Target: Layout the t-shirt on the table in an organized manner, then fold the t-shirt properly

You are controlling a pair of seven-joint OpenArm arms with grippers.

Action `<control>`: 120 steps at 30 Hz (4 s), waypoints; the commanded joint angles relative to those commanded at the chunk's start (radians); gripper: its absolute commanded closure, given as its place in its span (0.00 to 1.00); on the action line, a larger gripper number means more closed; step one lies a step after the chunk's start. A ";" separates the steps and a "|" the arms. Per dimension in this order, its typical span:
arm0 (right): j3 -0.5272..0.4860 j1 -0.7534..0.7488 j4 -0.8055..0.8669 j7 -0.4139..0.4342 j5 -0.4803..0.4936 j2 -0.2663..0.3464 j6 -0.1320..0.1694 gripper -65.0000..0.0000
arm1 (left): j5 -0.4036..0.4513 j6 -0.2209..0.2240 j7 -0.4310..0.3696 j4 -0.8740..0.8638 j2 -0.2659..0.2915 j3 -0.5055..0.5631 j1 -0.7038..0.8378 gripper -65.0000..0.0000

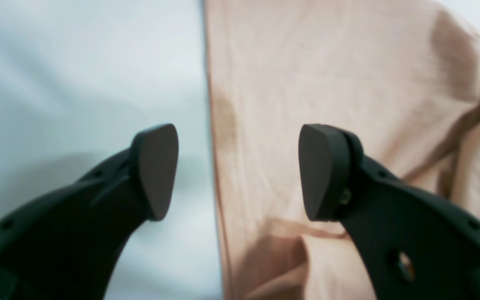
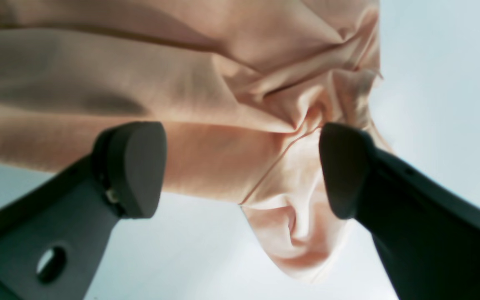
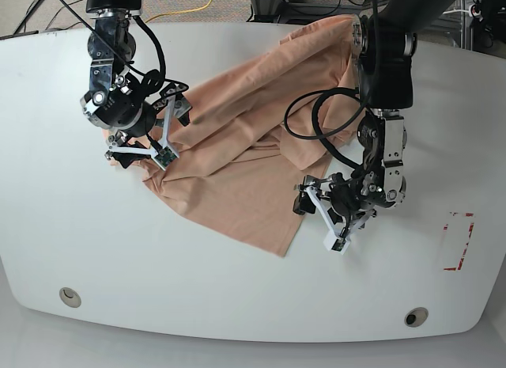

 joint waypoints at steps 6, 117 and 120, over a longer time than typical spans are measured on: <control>0.000 0.000 0.000 0.000 0.000 0.000 0.000 0.17 | 0.000 0.026 -0.052 -0.167 0.002 0.000 -0.060 0.34; 0.282 0.313 -0.339 0.021 0.000 0.031 0.000 1.00 | -0.006 -0.051 -0.074 -0.259 -0.267 0.003 0.028 1.00; 0.281 0.315 -0.338 0.003 0.002 0.028 0.000 0.96 | -0.006 -0.095 -0.049 -0.259 -0.290 -0.025 0.031 1.00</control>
